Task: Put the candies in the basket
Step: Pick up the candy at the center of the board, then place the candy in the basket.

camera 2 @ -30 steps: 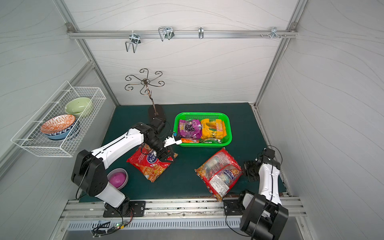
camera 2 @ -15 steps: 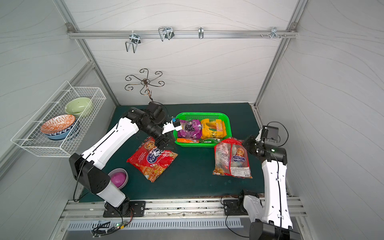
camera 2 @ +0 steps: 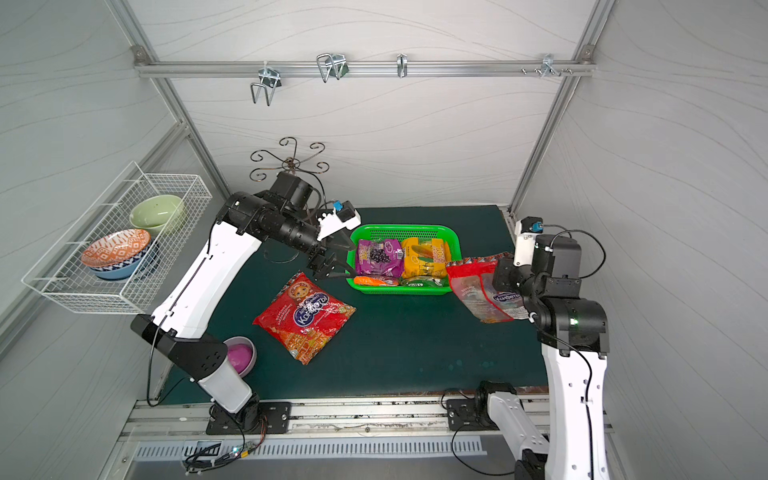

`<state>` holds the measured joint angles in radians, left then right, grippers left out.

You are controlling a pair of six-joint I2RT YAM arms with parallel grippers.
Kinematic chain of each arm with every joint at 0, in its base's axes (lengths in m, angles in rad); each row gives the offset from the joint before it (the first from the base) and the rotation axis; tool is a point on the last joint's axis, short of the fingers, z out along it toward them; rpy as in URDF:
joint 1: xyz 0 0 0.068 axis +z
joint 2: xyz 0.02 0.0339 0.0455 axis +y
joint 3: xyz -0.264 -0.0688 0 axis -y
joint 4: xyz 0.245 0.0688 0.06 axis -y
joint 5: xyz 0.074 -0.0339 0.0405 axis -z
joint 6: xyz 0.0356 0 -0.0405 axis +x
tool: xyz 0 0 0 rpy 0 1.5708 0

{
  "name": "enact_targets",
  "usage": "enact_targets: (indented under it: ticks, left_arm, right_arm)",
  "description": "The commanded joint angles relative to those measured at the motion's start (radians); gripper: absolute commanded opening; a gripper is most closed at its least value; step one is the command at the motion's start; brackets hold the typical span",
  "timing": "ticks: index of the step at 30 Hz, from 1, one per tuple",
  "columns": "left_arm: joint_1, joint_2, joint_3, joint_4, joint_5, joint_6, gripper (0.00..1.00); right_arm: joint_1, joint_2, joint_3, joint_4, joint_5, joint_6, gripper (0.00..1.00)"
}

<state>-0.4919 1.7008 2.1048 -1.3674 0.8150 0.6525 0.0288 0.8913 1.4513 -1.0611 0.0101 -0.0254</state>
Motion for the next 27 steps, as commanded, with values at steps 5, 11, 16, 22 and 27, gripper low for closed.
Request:
enact_targets:
  ticks: [5,11,16,22,27]
  left_arm:
    - [-0.010,0.031,0.067,0.013,0.096,-0.093,0.99]
    - [-0.040,0.055,0.051,0.100,0.160,-0.201,0.99]
    - [-0.124,0.063,0.075,0.139,0.151,-0.260,0.99]
    - [-0.201,0.098,0.072,0.201,0.111,-0.393,0.99]
    - [-0.263,0.130,0.080,0.204,-0.025,-0.424,0.99]
  right_arm:
    - [0.129,-0.004,0.029,0.033,-0.256,-0.283,0.00]
    - [0.148,0.020,0.023,0.150,-0.656,-0.196,0.00]
    - [0.174,0.018,-0.037,0.313,-0.723,-0.099,0.00]
    - [0.269,0.056,-0.046,0.402,-0.644,-0.081,0.00]
    - [0.335,0.092,-0.024,0.411,-0.563,-0.088,0.00]
